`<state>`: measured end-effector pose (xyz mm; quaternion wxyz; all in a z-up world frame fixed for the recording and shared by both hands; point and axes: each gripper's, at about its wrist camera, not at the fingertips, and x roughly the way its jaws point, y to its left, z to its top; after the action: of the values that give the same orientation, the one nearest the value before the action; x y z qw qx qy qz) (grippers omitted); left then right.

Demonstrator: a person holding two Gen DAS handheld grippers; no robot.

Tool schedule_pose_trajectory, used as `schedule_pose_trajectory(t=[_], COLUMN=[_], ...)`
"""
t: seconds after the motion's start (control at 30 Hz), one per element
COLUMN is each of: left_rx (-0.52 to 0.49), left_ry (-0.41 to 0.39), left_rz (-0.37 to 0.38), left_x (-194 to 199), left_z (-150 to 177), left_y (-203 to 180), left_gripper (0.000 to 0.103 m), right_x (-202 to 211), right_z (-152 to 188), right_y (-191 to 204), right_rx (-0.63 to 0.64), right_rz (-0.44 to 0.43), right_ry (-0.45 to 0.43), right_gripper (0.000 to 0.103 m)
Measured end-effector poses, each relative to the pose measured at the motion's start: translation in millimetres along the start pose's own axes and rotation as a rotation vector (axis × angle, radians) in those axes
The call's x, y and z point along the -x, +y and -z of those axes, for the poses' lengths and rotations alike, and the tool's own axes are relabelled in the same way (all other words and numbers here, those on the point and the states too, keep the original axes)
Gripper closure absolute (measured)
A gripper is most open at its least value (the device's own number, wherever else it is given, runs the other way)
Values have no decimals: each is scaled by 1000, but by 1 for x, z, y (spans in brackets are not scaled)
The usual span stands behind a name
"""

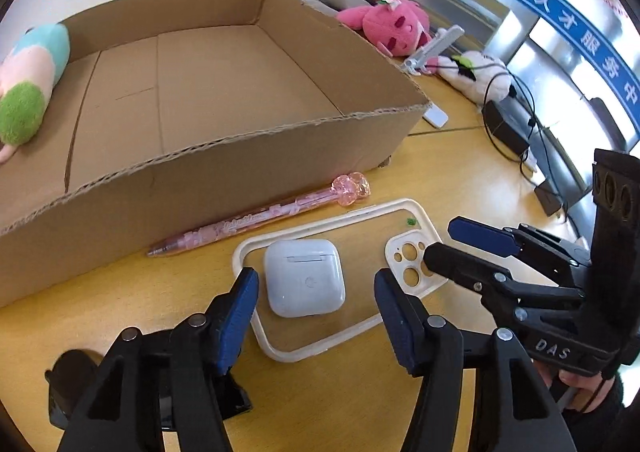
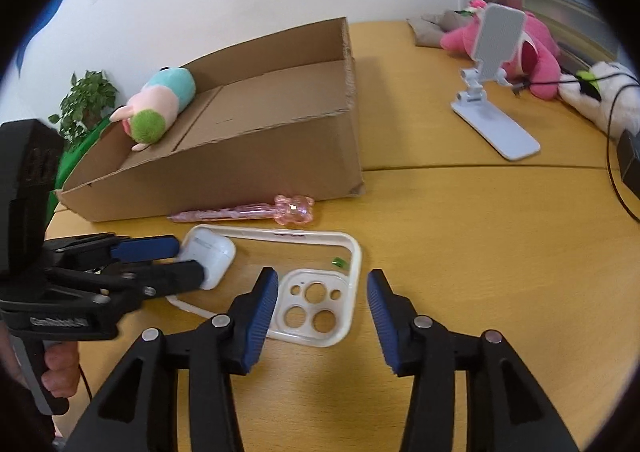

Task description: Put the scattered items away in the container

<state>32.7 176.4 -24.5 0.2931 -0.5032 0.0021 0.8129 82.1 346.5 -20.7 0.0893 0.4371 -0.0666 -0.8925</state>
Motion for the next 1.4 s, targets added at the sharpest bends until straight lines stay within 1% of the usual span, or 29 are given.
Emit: schedule_pose_trajectory(t=[0.03, 0.1, 0.13, 0.2, 0.23, 0.27, 0.4, 0.5, 0.53, 0.57, 0.6, 0.63, 0.67, 0.73, 0.83, 0.9, 0.97, 1.0, 1.03, 1.07, 1.2, 1.23, 1.27, 1.4], left_rx=[4, 15, 11, 2, -5, -16, -64, -49, -38, -23, -5, 15, 36, 74, 125, 148, 158, 163, 166, 167, 143, 134, 123, 86], left_ry=[19, 25, 24, 7, 5, 12, 50, 42, 33, 26, 19, 8, 1, 7, 0, -24, -56, -67, -73, -76, -61, -52, -43, 1], left_rz=[10, 38, 37, 35, 43, 51, 23, 45, 53, 64, 72, 69, 63, 92, 142, 170, 140, 138, 144, 148, 139, 143, 150, 198], left_x=[-3, -5, -4, 2, 5, 6, -1, 0, 1, 1, 2, 3, 4, 3, 7, 15, 24, 29, 32, 33, 31, 29, 28, 21], left_z=[0, 1, 2, 4, 4, 5, 15, 17, 16, 14, 12, 10, 8, 5, 5, 6, 6, 5, 4, 2, -7, -8, -9, -8], left_y=[1, 3, 3, 2, 1, 0, -5, -3, -2, 1, 3, 6, 10, 20, 33, 39, 45, 48, 50, 51, 46, 44, 43, 37], left_gripper=[60, 60, 61, 71, 89, 102, 102, 102, 100, 90, 82, 79, 78, 78, 68, 56, 38, 35, 35, 35, 35, 35, 35, 35], right_x=[-2, -6, -6, -5, -5, -5, -1, -5, -7, -9, -11, -13, -15, -21, -36, -41, -45, -46, -46, -47, -50, -50, -49, -44], right_z=[1, 3, 3, 3, 2, 2, -3, -7, -8, -9, -11, -13, -15, -20, -25, -25, -22, -21, -20, -19, -16, -13, -11, -9], right_y=[2, 3, 4, 3, 2, 2, 4, 14, 17, 20, 23, 27, 31, 35, 34, 35, 40, 44, 48, 50, 67, 70, 70, 58], right_rx=[4, -1, -1, -6, -11, -14, -2, 46, 56, 63, 67, 71, 75, 67, 33, 33, 48, 59, 77, 90, 178, 197, 205, 149], right_rz=[-8, -19, -19, -34, -41, -47, -90, -115, -120, -129, -136, -144, -153, -157, -162, -162, -163, -159, -153, -146, -70, -52, -43, -100], right_ry=[6, 22, 20, 19, 21, 23, 13, 38, 44, 50, 57, 62, 64, 75, 119, 138, 153, 149, 142, 137, 116, 104, 92, 77], right_gripper=[57, 57, 57, 57, 57, 57, 57, 57, 57, 57, 57, 57, 57, 56, 56, 56, 54, 53, 47, 44, 41, 47, 57, 58])
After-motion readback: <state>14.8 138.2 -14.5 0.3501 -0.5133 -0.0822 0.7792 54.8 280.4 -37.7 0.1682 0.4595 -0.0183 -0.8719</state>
